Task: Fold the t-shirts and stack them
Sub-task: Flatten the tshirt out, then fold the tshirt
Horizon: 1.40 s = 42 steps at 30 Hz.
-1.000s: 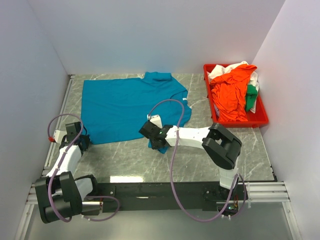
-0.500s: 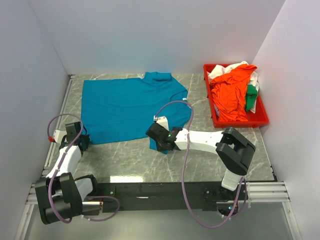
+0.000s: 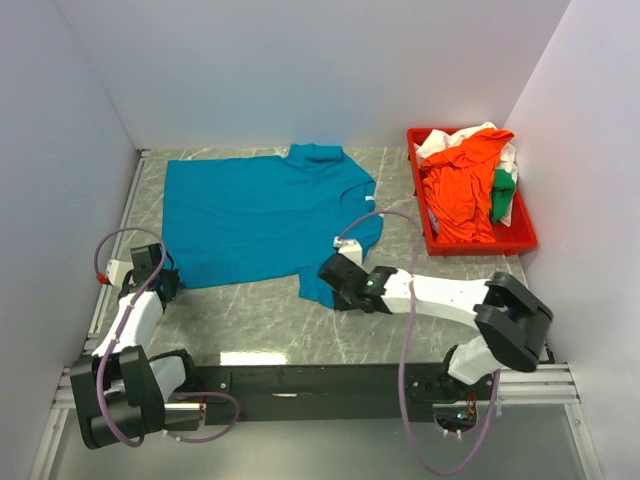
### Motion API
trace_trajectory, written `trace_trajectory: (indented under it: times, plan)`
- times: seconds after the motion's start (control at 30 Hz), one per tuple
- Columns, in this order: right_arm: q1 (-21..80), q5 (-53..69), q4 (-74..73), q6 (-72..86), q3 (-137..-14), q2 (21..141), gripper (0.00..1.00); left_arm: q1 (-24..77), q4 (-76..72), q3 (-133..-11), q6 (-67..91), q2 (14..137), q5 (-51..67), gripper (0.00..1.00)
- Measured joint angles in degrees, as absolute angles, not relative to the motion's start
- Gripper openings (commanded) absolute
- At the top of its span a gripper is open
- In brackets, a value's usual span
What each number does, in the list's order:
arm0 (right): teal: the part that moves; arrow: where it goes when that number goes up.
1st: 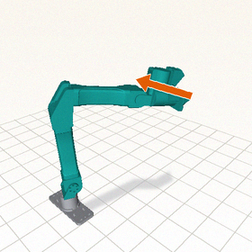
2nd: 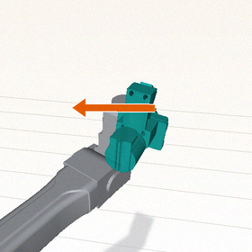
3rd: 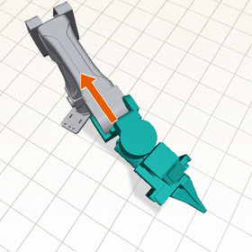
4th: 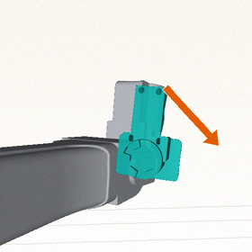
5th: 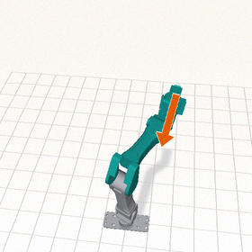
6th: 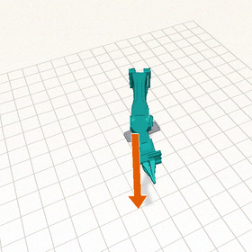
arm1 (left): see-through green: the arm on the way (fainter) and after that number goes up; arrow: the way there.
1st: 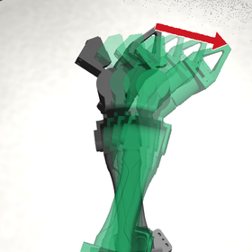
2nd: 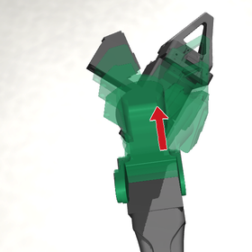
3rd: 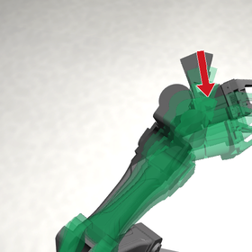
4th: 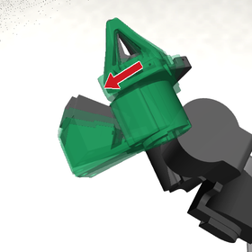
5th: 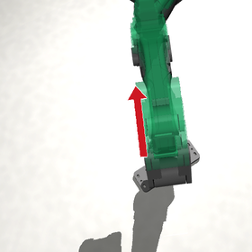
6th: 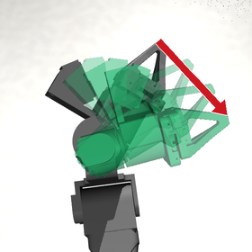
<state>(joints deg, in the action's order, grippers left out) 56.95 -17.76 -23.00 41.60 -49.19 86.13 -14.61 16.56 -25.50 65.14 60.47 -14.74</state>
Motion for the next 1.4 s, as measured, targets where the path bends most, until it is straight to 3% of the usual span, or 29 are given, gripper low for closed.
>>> trace_trajectory:
  times: [0.33,0.43,0.47,0.6,0.8,0.97,1.4]
  plan:
    - [55.2,-17.1,-23.3,49.3,-32.1,68.8,0.08,-14.7,16.6,-25.5,65.1,59.7,-14.9,0.01]
    - [54.6,-16.2,-23.9,51.6,-29.1,63.7,0.28,-14.7,16.6,-25.5,65.1,59.6,-14.9,0.01]
    - [54.4,-15.9,-24.1,52.0,-28.7,62.4,0.44,-14.7,16.6,-25.4,65.1,59.4,-14.9,0.01]
    - [53.4,-14.7,-24.9,53.2,-28.5,58.3,0.60,-14.7,16.7,-25.2,65.1,58.7,-14.9,0.01]
    - [41.1,-9.8,-22.6,50.5,-29.0,56.2,0.60,-14.7,17.0,-24.8,65.1,57.5,-14.9,0.01]
    - [31.9,-6.6,-18.9,46.7,-32.8,64.1,0.56,-14.7,17.2,-24.7,65.1,57.1,-14.9,0.01]
    - [27.5,1.2,-8.1,45.8,-34.2,75.5,0.52,-14.7,17.9,-24.6,65.1,56.4,-14.9,0.01]
